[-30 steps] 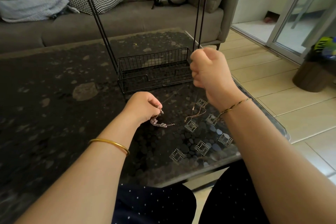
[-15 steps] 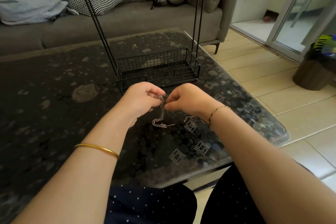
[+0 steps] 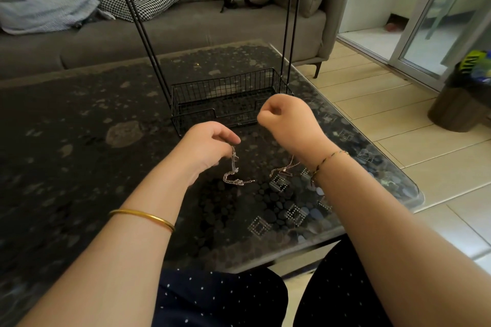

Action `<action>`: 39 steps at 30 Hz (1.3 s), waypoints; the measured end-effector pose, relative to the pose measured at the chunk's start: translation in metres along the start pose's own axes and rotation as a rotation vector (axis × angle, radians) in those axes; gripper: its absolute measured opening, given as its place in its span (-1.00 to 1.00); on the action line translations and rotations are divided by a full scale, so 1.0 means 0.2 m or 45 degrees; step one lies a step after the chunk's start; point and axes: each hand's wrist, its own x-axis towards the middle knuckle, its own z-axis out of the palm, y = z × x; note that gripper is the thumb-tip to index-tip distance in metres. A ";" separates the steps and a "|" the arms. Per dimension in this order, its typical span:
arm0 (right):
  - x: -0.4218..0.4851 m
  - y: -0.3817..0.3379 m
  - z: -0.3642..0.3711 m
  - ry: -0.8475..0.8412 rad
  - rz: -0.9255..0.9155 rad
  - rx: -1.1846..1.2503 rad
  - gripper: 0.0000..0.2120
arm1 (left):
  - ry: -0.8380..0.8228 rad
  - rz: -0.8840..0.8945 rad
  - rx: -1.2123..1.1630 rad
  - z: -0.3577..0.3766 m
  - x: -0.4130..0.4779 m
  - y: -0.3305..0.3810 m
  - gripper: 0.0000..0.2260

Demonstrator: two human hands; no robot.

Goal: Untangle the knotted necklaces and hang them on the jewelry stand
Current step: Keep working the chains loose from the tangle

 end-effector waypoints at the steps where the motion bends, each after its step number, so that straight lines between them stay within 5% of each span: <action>1: 0.00 0.00 -0.01 0.019 0.002 0.050 -0.87 | 0.001 -0.010 0.014 0.00 0.00 0.00 -0.75; 11: -0.01 -0.01 -0.05 -0.210 0.299 0.372 -0.87 | 0.076 -0.050 0.139 0.02 0.00 0.01 -0.81; 16: -0.02 -0.02 -0.07 -0.301 0.318 0.370 -0.78 | -0.166 0.096 -0.358 0.02 -0.02 0.05 -0.70; 21: -0.02 -0.01 -0.08 -0.346 0.312 0.353 -0.77 | -0.296 0.061 -0.396 0.04 -0.04 0.07 -0.91; 26: -0.01 0.01 -0.08 -0.412 0.305 0.342 -0.83 | -0.209 -0.100 -0.454 0.05 -0.05 0.10 -0.90; 30: -0.02 0.06 -0.12 -0.525 0.262 0.029 -0.79 | 0.046 -0.171 -0.501 0.04 -0.04 0.10 -0.92; 39: 0.05 0.25 -0.18 -0.352 0.333 -0.622 -0.65 | 0.350 0.212 -0.876 0.03 -0.05 0.19 -0.81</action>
